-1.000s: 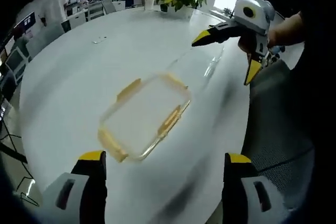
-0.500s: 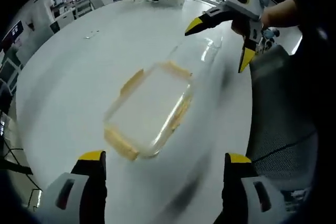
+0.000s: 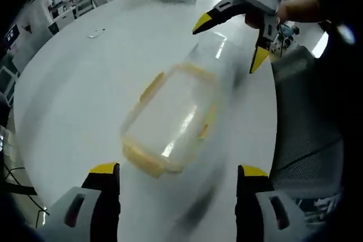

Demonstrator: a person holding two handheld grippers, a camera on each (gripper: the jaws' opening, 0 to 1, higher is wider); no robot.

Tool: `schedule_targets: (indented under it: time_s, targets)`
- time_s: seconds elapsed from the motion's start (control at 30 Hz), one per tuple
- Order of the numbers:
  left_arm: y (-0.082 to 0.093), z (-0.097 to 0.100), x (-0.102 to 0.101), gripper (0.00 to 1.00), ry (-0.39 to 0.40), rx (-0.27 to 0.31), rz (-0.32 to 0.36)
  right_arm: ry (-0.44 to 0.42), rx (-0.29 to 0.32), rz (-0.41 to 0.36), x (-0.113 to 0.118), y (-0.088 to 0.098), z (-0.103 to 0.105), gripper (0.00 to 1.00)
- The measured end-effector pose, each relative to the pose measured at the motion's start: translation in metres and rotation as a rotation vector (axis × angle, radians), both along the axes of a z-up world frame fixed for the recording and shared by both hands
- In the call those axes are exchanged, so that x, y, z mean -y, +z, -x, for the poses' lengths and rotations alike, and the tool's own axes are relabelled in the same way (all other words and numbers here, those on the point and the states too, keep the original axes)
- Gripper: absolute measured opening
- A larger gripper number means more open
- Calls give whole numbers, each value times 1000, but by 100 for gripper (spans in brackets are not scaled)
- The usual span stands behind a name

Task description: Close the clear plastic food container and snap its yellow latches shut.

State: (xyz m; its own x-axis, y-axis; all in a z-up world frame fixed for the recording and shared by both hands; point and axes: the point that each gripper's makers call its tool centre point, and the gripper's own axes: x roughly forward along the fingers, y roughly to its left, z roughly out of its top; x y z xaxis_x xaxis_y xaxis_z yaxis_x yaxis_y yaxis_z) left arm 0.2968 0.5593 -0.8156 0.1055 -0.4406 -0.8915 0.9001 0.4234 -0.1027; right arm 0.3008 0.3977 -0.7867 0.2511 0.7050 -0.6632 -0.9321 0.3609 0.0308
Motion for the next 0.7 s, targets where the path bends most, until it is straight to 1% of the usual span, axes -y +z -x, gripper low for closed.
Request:
schedule_targets:
  time_s: [0.2, 0.27, 0.37, 0.43, 0.5, 0.57, 0.7]
  targets:
    - [-5, -5, -7, 82, -13, -3, -19, 24, -7, 45, -2, -10, -1, 75]
    - [-6, -6, -8, 81, -24, -8, -27, 37, -11, 63, -2, -12, -2, 74]
    - [-7, -9, -6, 81, -52, 2, -36, 53, -7, 97, -1, -17, -6, 73]
    - [-7, -12, -5, 80, -67, 9, -43, 57, 2, 107, -2, -19, -10, 75]
    - [-8, -13, -5, 80, -76, 11, -49, 59, -5, 107, -3, -21, -12, 76]
    - [-11, -15, -7, 79, -90, 12, -65, 66, -5, 136, -2, -25, -15, 75]
    - [-16, -21, -8, 76, -104, 25, -87, 79, -18, 150, -4, -28, -17, 74]
